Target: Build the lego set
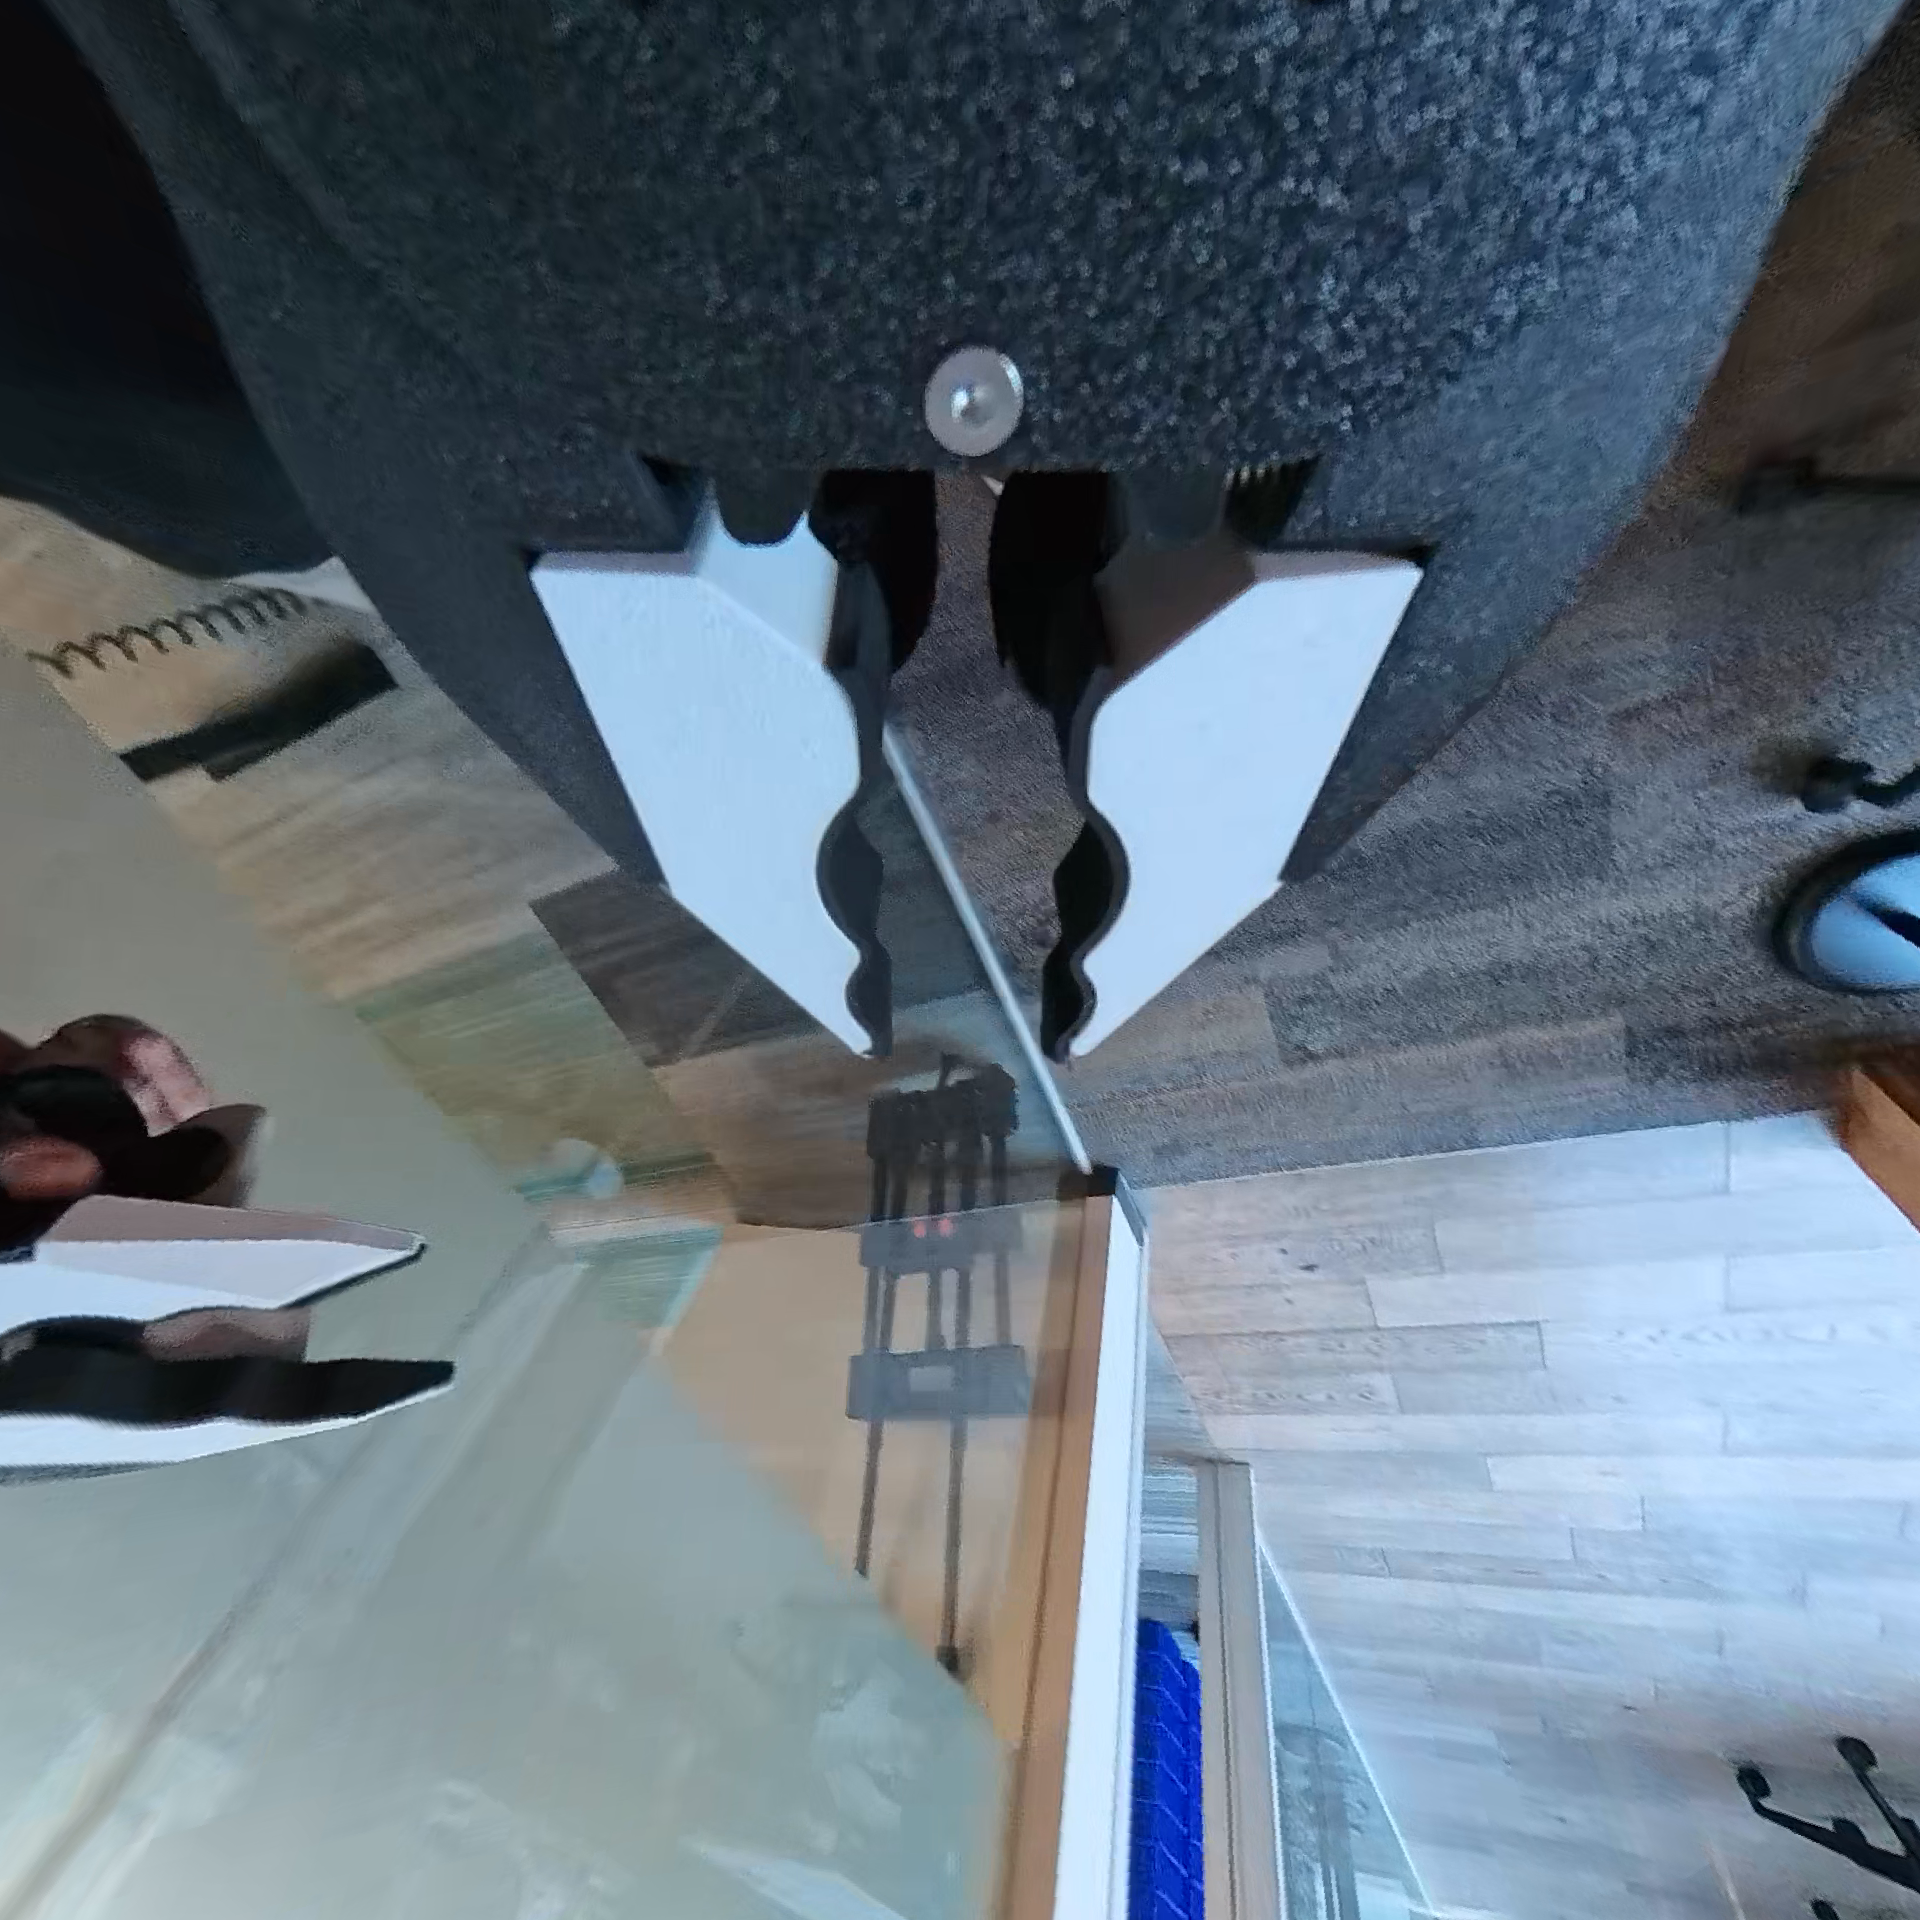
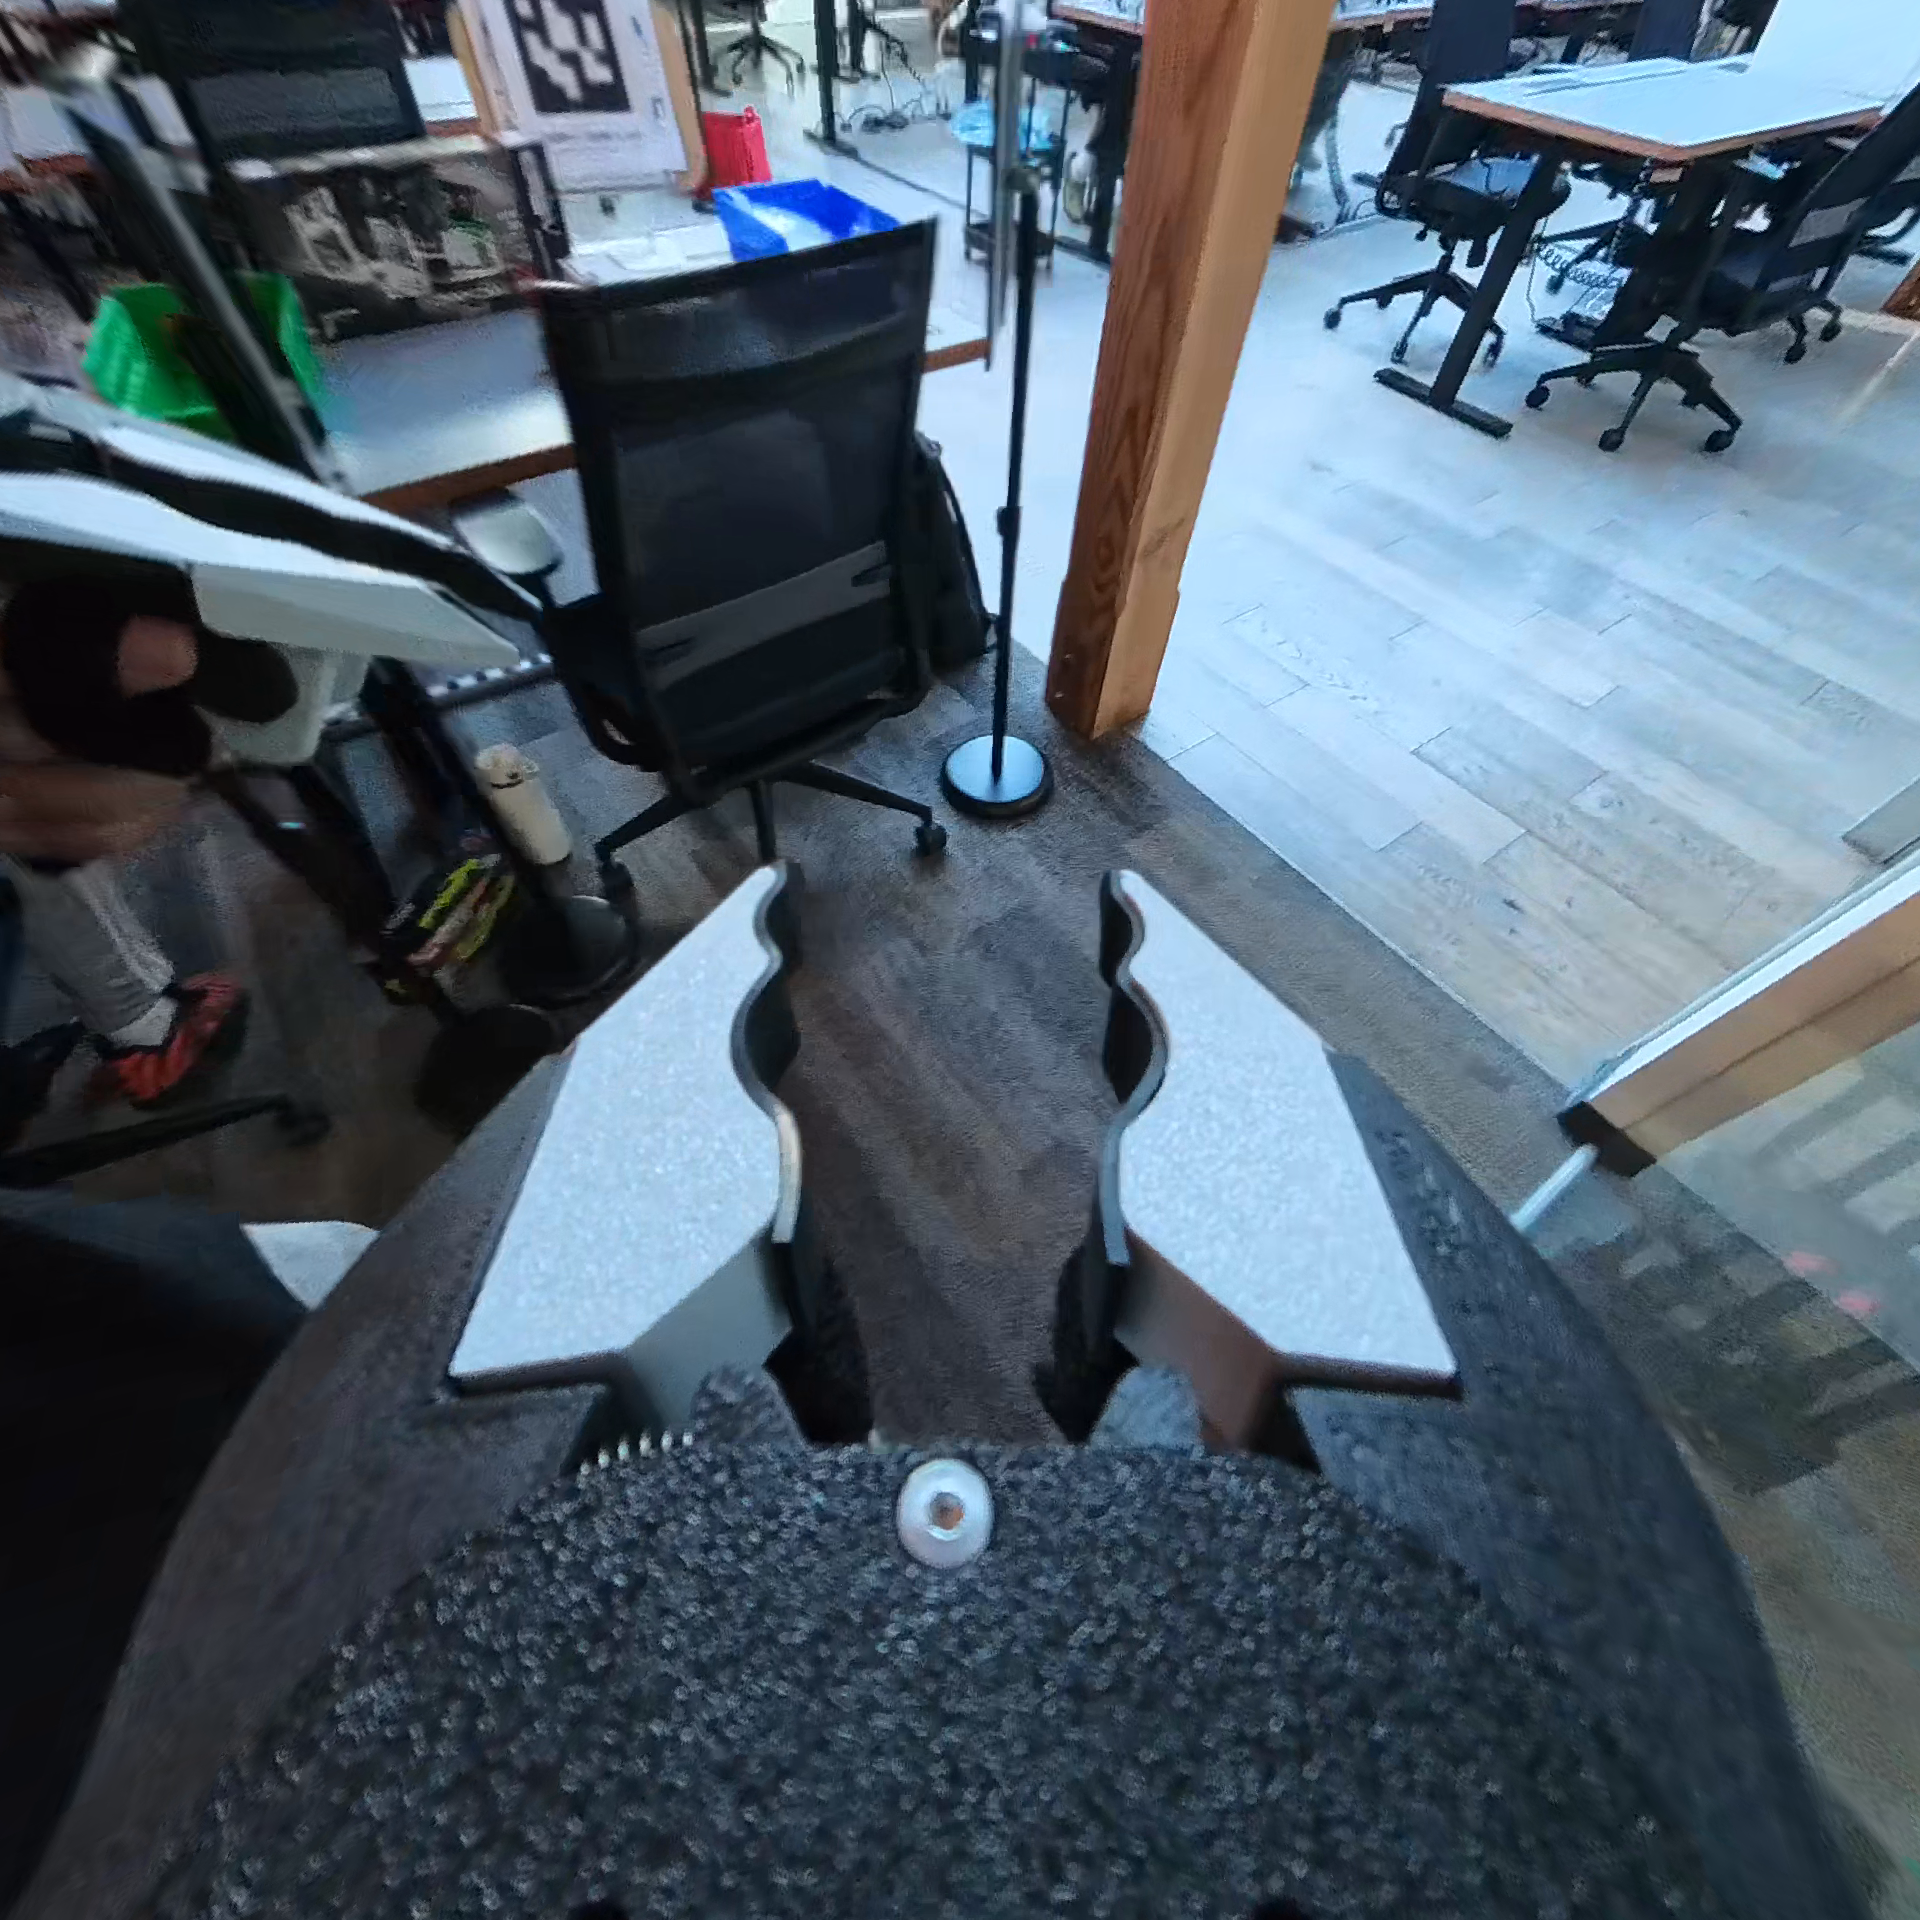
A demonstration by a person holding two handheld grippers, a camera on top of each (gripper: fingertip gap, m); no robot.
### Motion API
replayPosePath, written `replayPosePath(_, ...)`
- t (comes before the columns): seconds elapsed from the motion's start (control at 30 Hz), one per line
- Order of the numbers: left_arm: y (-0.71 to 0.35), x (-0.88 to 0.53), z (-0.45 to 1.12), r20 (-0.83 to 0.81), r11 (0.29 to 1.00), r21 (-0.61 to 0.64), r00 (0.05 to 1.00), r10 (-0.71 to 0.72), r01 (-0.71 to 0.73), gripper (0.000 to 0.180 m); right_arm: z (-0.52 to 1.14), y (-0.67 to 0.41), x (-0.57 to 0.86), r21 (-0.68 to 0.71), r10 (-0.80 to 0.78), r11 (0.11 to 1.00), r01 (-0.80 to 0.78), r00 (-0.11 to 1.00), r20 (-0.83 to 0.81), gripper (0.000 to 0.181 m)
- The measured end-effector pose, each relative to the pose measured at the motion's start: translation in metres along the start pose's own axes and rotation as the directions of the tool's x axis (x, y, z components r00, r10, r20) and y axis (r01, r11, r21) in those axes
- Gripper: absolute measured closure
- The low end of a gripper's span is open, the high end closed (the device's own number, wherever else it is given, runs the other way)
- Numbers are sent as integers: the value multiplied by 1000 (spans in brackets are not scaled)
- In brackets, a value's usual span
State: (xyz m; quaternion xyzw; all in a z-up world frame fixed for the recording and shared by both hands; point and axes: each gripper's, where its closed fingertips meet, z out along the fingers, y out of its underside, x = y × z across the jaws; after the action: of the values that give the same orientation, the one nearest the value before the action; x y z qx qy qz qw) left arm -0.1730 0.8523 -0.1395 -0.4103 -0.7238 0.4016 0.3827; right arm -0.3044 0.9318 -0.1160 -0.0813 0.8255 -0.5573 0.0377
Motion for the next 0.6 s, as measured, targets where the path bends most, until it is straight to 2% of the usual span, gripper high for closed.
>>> replayPosePath(0.13,-86,-65,107,26,999,42,999,29,-30,153,77,-36,122,-13,-24,1000,24,1000,-18,124)
replayPosePath(0.33,-169,-173,284,93,994,32,991,100,-103,153,237,-57,318,19,13,1000,-13,1000,-7,125)
replayPosePath(0.6,-291,-317,486,206,1000,-22,979,-8,13,154,461,-149,532,7,7,1000,-9,984,180,127)
